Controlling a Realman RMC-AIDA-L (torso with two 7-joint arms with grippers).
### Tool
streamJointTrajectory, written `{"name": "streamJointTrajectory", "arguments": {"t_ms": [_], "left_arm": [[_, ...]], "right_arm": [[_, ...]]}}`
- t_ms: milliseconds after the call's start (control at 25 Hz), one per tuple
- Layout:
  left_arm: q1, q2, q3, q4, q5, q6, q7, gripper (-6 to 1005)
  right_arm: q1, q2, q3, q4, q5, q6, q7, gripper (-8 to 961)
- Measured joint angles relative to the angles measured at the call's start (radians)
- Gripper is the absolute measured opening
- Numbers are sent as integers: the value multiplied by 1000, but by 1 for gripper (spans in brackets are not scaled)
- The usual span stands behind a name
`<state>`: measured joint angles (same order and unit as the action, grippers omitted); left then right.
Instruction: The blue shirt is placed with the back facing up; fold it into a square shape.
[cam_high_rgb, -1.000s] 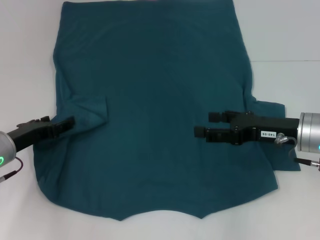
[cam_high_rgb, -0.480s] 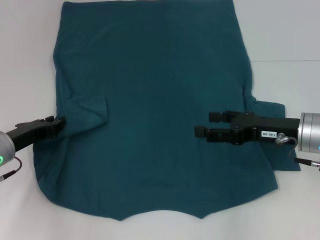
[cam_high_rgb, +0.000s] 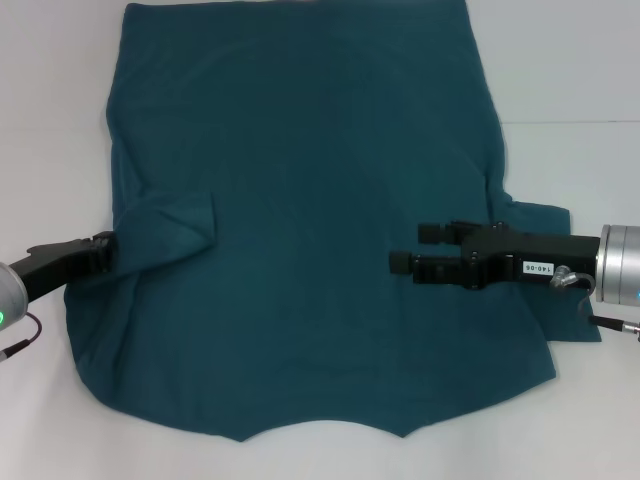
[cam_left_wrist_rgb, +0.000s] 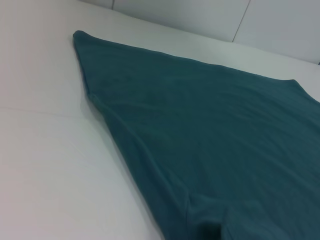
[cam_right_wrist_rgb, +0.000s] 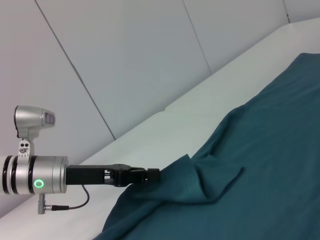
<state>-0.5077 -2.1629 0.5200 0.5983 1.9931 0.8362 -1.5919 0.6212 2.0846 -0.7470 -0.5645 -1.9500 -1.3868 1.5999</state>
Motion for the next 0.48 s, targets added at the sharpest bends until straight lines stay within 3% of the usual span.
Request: {"name": "streamJointTrajectory", "arguments": {"t_ms": [40,240,480], "left_arm": [[0,0,0,0,0,0,0,5],[0,0,5,15,1,17,-23,1],[7,2,5,72,-6,161,-76,6]], "right_arm": [[0,0,0,0,0,0,0,899],[-2,0,0,0,0,0,0,899],[-2,0,1,2,-1,0,-1,900]]}}
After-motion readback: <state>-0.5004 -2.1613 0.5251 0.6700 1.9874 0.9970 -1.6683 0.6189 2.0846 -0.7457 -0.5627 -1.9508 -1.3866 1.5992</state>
